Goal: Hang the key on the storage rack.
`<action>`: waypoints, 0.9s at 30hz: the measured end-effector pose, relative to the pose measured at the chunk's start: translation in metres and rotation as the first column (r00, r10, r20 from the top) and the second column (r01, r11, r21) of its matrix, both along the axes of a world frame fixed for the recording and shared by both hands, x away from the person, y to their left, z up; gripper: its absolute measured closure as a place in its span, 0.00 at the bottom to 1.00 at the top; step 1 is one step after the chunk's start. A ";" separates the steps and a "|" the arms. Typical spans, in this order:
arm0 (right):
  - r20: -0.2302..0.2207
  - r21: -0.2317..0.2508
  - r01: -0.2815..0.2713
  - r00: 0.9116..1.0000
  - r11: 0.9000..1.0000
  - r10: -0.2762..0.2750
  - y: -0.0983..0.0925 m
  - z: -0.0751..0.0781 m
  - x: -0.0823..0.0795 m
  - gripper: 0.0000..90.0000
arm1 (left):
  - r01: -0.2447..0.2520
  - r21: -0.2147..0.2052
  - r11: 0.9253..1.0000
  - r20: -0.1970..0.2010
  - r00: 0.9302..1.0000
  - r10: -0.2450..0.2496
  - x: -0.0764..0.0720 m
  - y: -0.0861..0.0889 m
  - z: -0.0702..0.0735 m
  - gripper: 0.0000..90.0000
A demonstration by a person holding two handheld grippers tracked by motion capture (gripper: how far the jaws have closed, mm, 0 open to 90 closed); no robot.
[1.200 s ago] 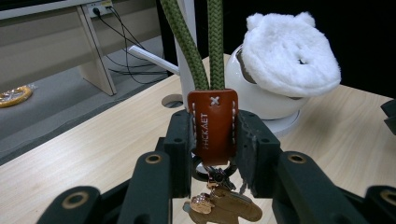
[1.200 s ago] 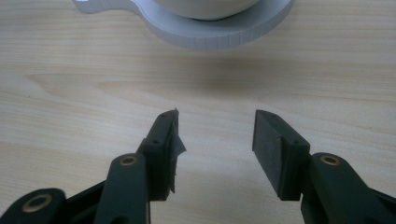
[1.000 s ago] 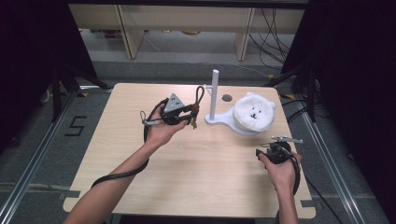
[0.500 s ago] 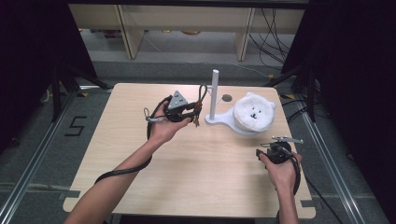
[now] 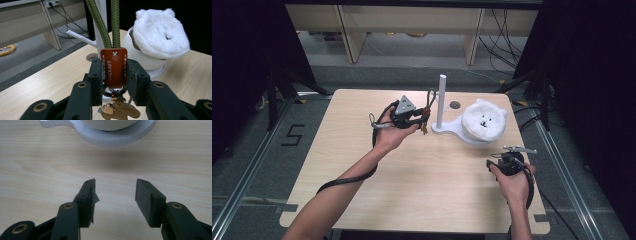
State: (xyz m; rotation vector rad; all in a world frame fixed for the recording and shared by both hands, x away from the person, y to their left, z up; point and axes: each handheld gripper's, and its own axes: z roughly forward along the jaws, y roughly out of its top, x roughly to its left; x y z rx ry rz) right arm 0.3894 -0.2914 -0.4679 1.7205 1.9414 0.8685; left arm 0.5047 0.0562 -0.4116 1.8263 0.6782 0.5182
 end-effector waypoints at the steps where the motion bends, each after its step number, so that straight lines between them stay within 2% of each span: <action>1: -0.015 0.016 0.018 1.000 1.000 -0.018 0.002 0.001 0.000 0.58 | 0.001 0.006 1.000 0.000 1.000 -0.001 0.001 0.000 0.000 0.74; 2: -0.019 0.027 0.022 1.000 0.999 -0.021 0.003 0.002 -0.001 0.58 | 0.002 0.007 1.000 0.002 1.000 -0.002 0.001 0.000 0.000 0.74; 3: -0.024 0.030 0.022 0.999 0.999 -0.021 0.003 0.002 -0.001 0.57 | -0.002 -0.001 1.000 -0.017 1.000 0.002 0.001 -0.001 -0.001 0.74; 4: -0.030 0.010 0.003 1.000 1.000 -0.003 0.001 0.002 -0.001 0.58 | -0.004 -0.004 1.000 -0.021 1.000 0.004 0.002 -0.002 -0.001 0.74; 8: -0.032 0.011 0.004 0.999 1.000 -0.004 0.001 0.002 -0.001 0.57 | -0.008 -0.004 1.000 -0.030 1.000 0.008 0.003 -0.003 -0.002 0.74; 9: -0.024 0.037 0.026 0.999 0.999 -0.025 0.003 0.002 -0.001 0.57 | -0.009 -0.003 1.000 -0.032 0.999 0.009 0.004 -0.003 -0.002 0.74; 11: -0.024 0.036 0.025 0.999 0.999 -0.024 0.003 0.001 -0.001 0.57 | -0.012 0.000 1.000 -0.035 0.999 0.012 0.004 -0.004 -0.003 0.74; 13: -0.033 0.009 0.002 0.999 1.000 -0.001 0.000 0.002 -0.001 0.57 | -0.020 -0.006 1.000 -0.045 0.999 0.019 0.004 -0.005 -0.003 0.74; 15: -0.028 0.006 -0.001 1.000 1.000 0.001 0.000 0.002 -0.001 0.57 | -0.020 0.001 1.000 -0.040 0.999 0.020 0.005 -0.005 -0.004 0.74; 16: -0.043 0.041 0.027 0.999 0.999 -0.025 0.004 0.002 -0.002 0.57 | -0.020 0.002 1.000 -0.040 0.999 0.020 0.006 -0.006 -0.004 0.74; 22: -0.044 0.043 0.024 0.999 0.999 -0.022 0.004 0.001 -0.002 0.57 | -0.019 0.007 1.000 -0.037 0.999 0.019 0.009 -0.008 -0.005 0.74; 23: -0.057 0.045 0.031 0.998 0.998 -0.029 0.005 0.002 -0.002 0.57 | -0.019 0.005 1.000 -0.037 0.999 0.019 0.009 -0.009 -0.005 0.74; 24: -0.035 0.012 0.006 0.999 1.000 -0.006 0.002 0.002 -0.001 0.57 | -0.020 0.006 1.000 -0.038 0.999 0.020 0.010 -0.009 -0.005 0.74; 27: -0.017 -0.023 -0.010 1.000 1.000 0.009 0.000 0.000 -0.001 0.57 | -0.020 0.009 1.000 -0.040 0.999 0.020 0.011 -0.009 -0.006 0.74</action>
